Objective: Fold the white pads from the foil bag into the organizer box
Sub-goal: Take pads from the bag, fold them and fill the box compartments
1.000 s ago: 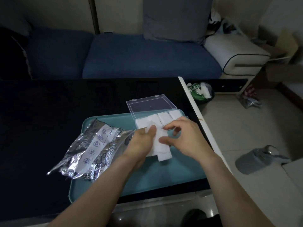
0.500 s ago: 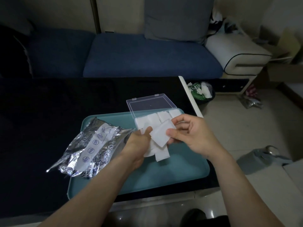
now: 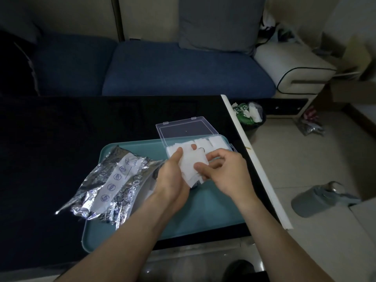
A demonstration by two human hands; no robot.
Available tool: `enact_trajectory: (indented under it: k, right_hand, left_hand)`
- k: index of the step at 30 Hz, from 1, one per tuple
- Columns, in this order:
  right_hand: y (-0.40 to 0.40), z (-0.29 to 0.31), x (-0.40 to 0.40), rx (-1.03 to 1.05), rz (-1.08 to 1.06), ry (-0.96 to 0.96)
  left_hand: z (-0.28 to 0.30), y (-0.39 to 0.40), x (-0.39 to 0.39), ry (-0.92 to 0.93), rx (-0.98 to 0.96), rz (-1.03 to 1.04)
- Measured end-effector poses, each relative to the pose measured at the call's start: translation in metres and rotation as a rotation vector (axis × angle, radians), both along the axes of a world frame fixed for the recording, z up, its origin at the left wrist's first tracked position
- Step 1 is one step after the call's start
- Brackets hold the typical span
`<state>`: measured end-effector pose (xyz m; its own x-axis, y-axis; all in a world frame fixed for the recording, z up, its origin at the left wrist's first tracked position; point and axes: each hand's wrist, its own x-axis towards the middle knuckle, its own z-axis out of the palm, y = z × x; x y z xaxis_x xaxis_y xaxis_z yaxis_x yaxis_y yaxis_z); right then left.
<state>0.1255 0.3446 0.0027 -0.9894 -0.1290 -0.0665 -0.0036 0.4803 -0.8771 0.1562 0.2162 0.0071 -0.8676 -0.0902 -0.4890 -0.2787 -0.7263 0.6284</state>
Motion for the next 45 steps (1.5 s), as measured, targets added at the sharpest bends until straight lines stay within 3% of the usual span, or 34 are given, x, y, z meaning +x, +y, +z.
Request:
enact_trajectory:
  k: [4, 8, 22, 27, 30, 35, 42, 45]
  right_hand:
    - [-0.004, 0.002, 0.004, -0.015, -0.018, 0.141]
    - [-0.004, 0.003, 0.001, -0.015, -0.035, 0.196]
    - [0.007, 0.003, -0.009, -0.22, -0.093, -0.077]
    - [0.016, 0.021, -0.008, -0.482, -0.119, -0.17]
    - [0.015, 0.021, -0.006, -0.305, 0.069, -0.183]
    - [-0.005, 0.009, -0.003, 0.115, 0.014, 0.178]
    - [-0.008, 0.009, -0.004, 0.238, 0.172, 0.268]
    - [-0.001, 0.013, -0.006, 0.155, 0.154, 0.297]
  left_hand:
    - [-0.002, -0.004, -0.001, 0.037, 0.015, -0.023]
    - [-0.002, -0.004, 0.0, 0.051, -0.092, -0.035]
    - [-0.005, 0.0, 0.001, -0.061, -0.302, 0.067]
    - [-0.009, -0.001, 0.0, -0.062, -0.351, 0.091]
    - [-0.008, 0.002, 0.0, -0.036, -0.32, 0.074]
    - [-0.004, 0.003, 0.001, -0.005, -0.158, 0.047]
    - [-0.004, -0.01, 0.001, -0.071, -0.092, 0.036]
    - [-0.007, -0.01, 0.0, -0.092, -0.182, 0.047]
